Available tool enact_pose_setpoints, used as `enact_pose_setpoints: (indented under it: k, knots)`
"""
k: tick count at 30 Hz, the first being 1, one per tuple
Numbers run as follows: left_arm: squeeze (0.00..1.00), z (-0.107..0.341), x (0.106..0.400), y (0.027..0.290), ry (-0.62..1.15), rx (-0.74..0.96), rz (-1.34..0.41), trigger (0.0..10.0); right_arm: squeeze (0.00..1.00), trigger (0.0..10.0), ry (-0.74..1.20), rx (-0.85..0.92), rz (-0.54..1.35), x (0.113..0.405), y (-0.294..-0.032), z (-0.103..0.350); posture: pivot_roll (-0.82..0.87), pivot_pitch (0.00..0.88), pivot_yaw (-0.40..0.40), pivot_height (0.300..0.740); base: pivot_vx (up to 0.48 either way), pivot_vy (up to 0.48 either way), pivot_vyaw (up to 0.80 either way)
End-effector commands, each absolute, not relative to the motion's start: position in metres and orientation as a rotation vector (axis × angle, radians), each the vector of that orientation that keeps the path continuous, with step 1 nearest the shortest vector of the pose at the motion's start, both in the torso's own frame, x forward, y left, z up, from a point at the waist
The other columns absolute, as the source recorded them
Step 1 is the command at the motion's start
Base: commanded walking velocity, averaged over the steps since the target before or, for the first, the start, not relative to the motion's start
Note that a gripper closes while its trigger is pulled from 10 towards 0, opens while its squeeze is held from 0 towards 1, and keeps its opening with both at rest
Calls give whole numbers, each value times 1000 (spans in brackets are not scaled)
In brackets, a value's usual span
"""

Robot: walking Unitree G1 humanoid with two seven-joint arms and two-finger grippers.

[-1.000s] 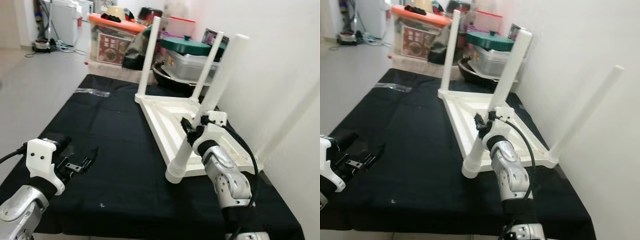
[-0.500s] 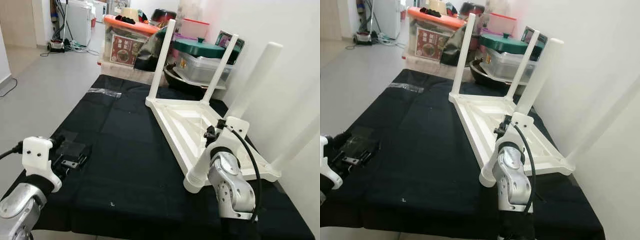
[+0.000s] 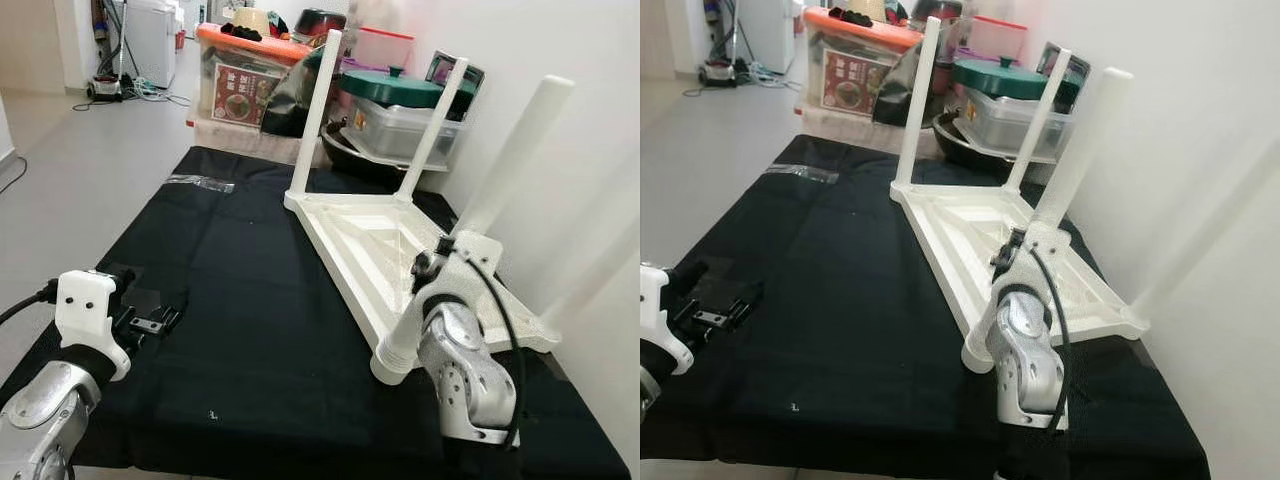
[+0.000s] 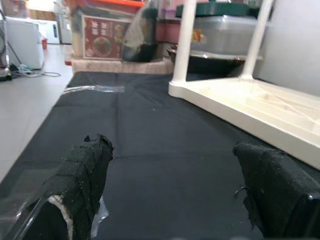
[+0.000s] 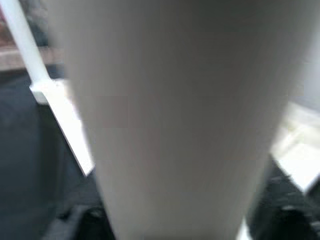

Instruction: Building children table

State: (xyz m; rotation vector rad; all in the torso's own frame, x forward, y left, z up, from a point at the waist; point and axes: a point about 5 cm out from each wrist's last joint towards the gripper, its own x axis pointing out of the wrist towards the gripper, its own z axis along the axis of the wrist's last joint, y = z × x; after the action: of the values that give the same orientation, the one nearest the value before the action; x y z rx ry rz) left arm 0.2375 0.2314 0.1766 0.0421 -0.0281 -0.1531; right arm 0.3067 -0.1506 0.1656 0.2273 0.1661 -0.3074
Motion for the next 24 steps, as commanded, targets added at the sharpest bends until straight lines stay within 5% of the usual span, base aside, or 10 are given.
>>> enact_pose_setpoints:
  k: [1,14,15,17,18,24]
  knots:
    - [0,177,240,227,-33,40,-176,10000,1000,10000,139,242,-320,307,-160,170,131,0,-163,740,0,0,0]
    - [0,179,241,230,-43,46,-183,10000,1000,10000,-66,208,-143,311,-172,217,113,0,-157,740,0,0,0]
    - [0,179,241,229,-45,44,-187,10000,475,10000,-77,203,-95,312,-172,219,105,0,-153,740,0,0,0]
    - [0,179,241,228,-47,42,-192,10000,475,10000,-90,195,-34,313,-171,221,105,0,-153,740,0,0,0]
    - [0,179,242,227,-47,41,-197,10000,0,10000,-87,178,28,314,-171,221,98,0,-148,740,0,0,0]
    - [0,178,244,225,-49,38,-206,10000,0,10000,-24,107,264,322,-181,209,93,0,-150,740,0,0,0]
